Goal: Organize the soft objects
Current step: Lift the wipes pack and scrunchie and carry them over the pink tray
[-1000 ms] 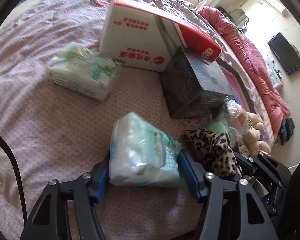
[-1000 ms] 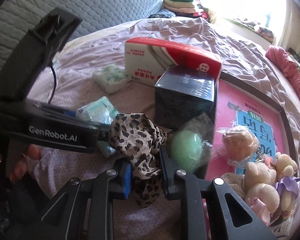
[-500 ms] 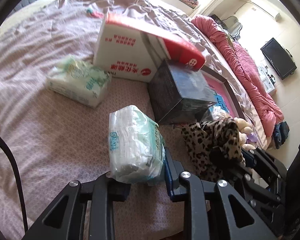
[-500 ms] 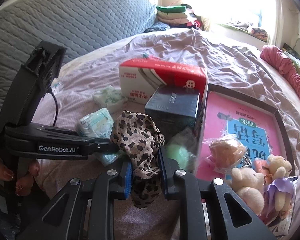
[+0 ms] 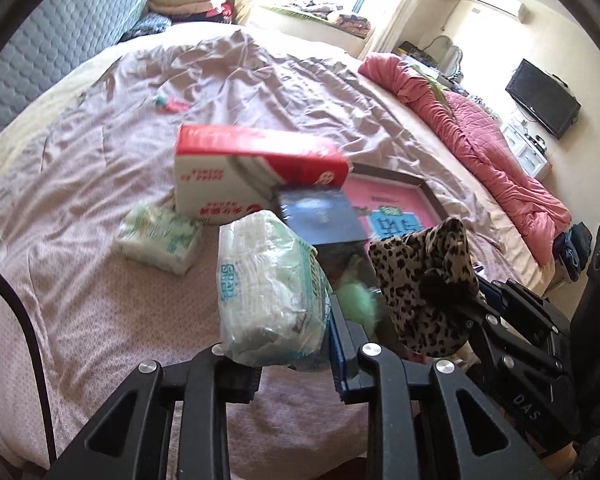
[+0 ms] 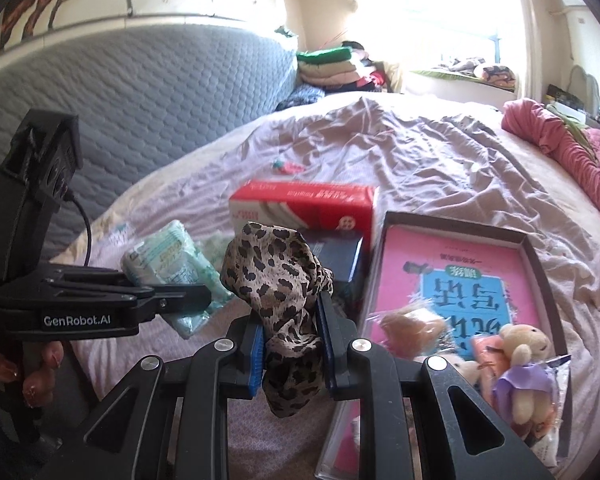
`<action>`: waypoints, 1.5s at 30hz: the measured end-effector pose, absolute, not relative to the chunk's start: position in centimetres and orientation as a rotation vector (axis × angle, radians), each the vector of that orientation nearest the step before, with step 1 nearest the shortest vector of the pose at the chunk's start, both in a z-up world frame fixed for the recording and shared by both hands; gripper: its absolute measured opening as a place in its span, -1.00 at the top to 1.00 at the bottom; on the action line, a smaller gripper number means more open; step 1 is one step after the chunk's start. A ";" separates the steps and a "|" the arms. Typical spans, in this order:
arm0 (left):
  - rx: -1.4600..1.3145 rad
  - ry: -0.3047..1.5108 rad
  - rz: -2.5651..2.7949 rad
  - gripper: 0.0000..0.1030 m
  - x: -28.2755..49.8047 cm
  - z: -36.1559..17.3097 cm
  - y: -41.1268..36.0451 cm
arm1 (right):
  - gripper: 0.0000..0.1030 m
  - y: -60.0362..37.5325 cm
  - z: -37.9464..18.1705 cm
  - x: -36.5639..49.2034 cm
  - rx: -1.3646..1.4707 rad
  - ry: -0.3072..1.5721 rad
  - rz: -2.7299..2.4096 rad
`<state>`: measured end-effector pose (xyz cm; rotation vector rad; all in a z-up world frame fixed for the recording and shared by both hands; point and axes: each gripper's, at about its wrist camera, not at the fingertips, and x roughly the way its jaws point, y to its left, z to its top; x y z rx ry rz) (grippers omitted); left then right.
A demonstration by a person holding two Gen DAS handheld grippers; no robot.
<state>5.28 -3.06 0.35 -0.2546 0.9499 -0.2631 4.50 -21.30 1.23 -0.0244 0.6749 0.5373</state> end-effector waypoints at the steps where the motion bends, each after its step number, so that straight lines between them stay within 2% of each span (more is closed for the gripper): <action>1: -0.248 0.944 -0.267 0.46 5.3 0.7 -3.5 | 0.55 -21.6 1.5 4.5 -0.017 0.667 0.532; 23: -0.108 0.911 -0.415 0.46 6.2 4.4 -14.0 | 0.55 -34.2 5.3 3.1 0.162 0.538 0.263; 33: -0.045 0.964 -0.454 0.46 7.3 2.5 -17.7 | 0.55 -37.0 5.1 3.3 0.177 0.524 0.170; 45: -0.047 1.058 -0.471 0.46 8.5 -1.5 -18.6 | 0.55 -37.5 3.5 4.4 0.085 0.578 0.056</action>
